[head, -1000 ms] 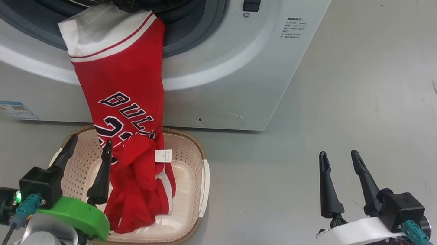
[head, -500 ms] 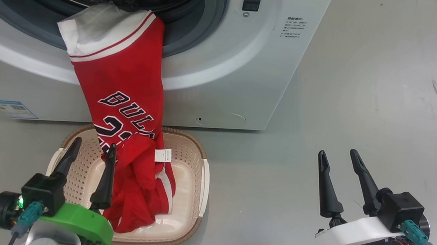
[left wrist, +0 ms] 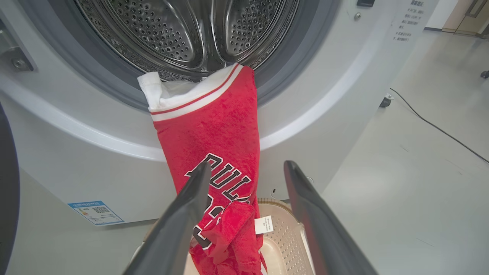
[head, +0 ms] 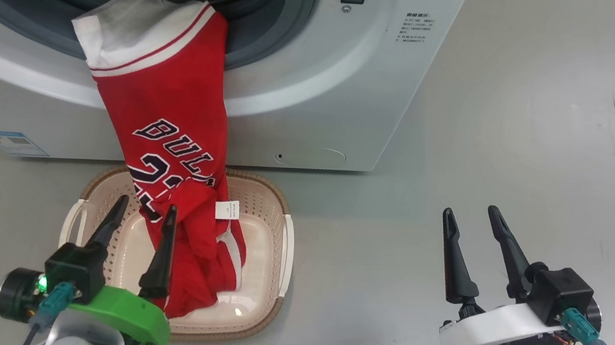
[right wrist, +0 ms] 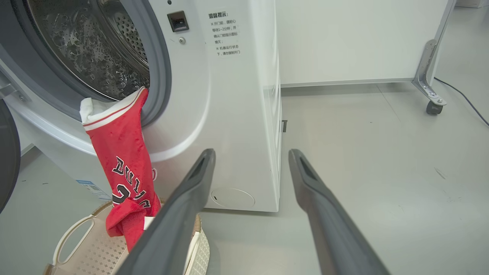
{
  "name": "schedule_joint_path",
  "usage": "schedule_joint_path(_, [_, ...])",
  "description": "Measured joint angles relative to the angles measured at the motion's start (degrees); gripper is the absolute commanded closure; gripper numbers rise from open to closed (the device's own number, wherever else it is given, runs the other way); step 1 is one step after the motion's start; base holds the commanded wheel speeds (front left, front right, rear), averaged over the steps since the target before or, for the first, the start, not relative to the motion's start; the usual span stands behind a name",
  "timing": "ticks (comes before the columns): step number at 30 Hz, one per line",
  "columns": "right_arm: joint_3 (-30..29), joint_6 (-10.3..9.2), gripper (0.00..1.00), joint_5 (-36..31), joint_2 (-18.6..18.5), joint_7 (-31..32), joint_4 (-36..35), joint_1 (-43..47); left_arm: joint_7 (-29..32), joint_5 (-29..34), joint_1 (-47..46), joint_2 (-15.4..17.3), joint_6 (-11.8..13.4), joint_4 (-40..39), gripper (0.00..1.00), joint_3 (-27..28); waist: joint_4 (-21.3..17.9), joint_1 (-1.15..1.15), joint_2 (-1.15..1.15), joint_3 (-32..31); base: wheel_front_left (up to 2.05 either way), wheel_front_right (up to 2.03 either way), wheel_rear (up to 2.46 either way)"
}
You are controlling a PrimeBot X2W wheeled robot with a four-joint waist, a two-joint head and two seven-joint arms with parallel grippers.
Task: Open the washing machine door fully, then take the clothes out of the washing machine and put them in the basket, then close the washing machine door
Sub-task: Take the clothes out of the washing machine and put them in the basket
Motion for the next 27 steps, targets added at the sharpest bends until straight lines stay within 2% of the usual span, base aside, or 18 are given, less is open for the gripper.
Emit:
schedule_joint_path(7, [0.67, 0.08, 0.0, -0.09, 0.03, 0.0, -0.65, -0.67, 3.01, 0.04, -1.95, 0.14, -0.01, 0.34, 0.0, -3.02, -0.53, 0.0, 0.0, 2.3, 0.0, 0.0, 0.0])
schedule_joint_path(14, [1.7, 0.52, 0.0, -0.09, 0.1, 0.0, -0.98, -2.61, 6.86, 0.05, -7.85, 0.16, -0.22, 2.25, 0.0, -5.53, -1.55, 0.0, 0.0, 5.54, 0.0, 0.0, 0.0])
schedule_joint_path(27, [3.2, 1.01, 0.0, 0.53, 0.24, 0.0, -1.33, -6.26, 12.89, 1.18, -19.03, 0.37, 0.15, 10.38, 0.0, -2.92, -5.54, 0.0, 0.0, 10.74, 0.0, 0.0, 0.0])
